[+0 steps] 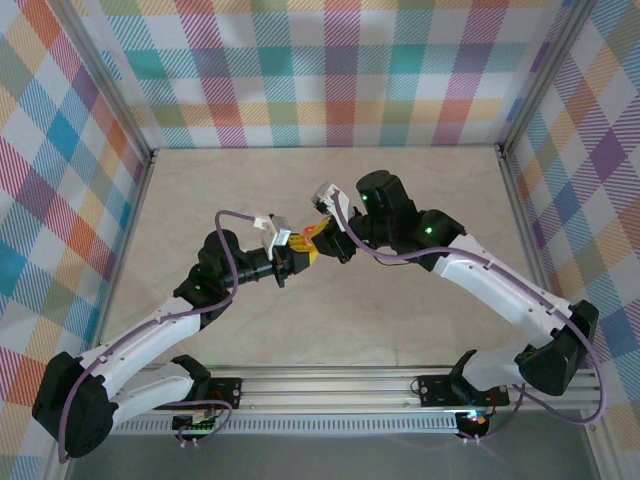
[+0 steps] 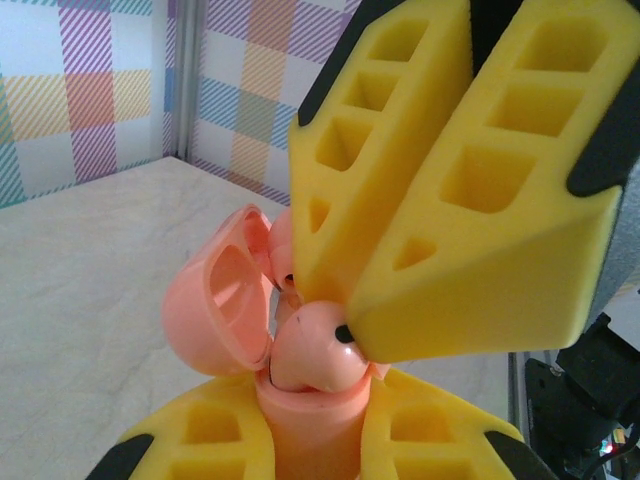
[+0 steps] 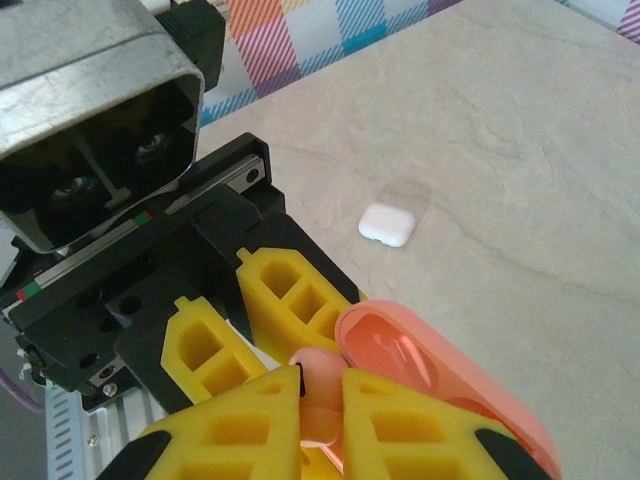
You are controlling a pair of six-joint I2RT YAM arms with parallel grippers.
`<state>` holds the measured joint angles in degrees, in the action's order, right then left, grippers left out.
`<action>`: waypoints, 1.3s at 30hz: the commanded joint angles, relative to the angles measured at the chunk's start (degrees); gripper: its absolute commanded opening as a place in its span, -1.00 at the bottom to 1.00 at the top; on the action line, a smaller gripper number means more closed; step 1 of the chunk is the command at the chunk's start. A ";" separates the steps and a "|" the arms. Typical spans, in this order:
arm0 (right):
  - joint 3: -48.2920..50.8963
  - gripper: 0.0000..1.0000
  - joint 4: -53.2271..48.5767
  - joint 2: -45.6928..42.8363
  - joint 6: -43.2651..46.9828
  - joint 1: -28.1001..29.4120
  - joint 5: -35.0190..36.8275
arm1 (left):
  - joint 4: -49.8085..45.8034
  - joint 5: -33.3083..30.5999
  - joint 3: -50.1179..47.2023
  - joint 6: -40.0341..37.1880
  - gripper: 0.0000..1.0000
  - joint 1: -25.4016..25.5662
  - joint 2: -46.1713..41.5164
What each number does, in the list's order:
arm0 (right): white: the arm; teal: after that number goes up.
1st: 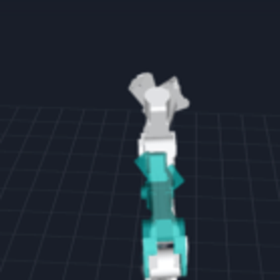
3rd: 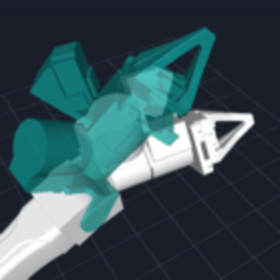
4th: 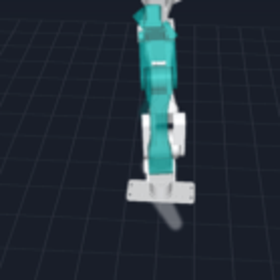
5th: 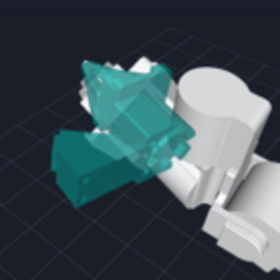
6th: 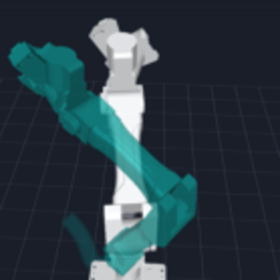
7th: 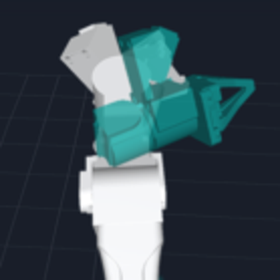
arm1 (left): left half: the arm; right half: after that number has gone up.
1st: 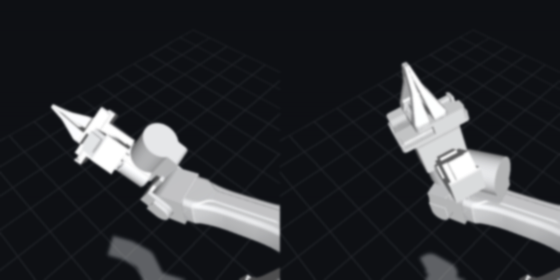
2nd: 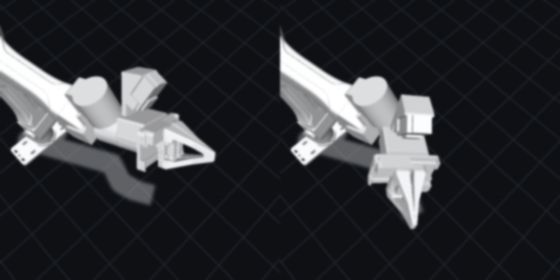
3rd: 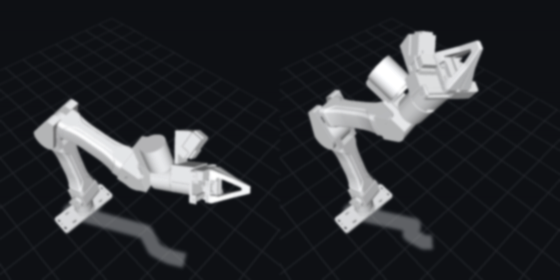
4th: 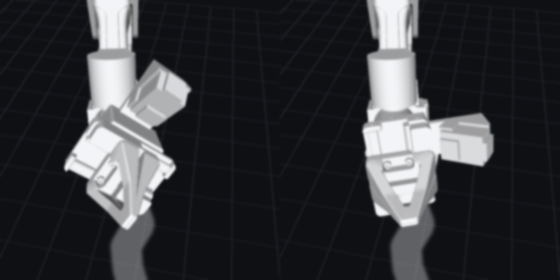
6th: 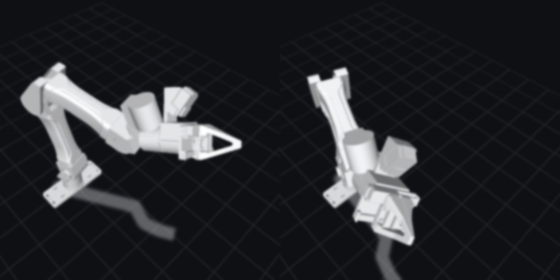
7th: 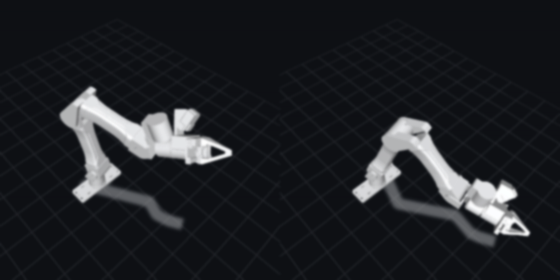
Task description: Insert the wireless bluetooth earbuds into the charging case
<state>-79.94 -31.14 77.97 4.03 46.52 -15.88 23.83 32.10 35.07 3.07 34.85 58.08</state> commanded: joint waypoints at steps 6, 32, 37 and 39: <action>-2.86 -0.69 -6.84 2.85 4.90 -0.73 1.95 | 5.96 6.00 1.32 0.36 -1.00 0.92 -2.11; -13.12 -0.64 -18.34 8.42 9.67 -2.23 0.41 | 5.43 9.12 1.41 0.12 -1.00 0.92 -1.40; -13.91 -0.55 -18.72 8.68 10.02 -2.28 0.44 | 5.07 9.12 1.58 -0.08 -1.00 0.92 -1.32; -14.08 -0.52 -18.85 8.77 10.03 -2.31 0.59 | 4.97 9.08 1.65 -0.11 -1.00 0.92 -1.18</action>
<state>-93.12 -48.23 84.99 12.73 45.50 -18.68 23.31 35.57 35.07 3.46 34.85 58.11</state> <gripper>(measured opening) 0.233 0.151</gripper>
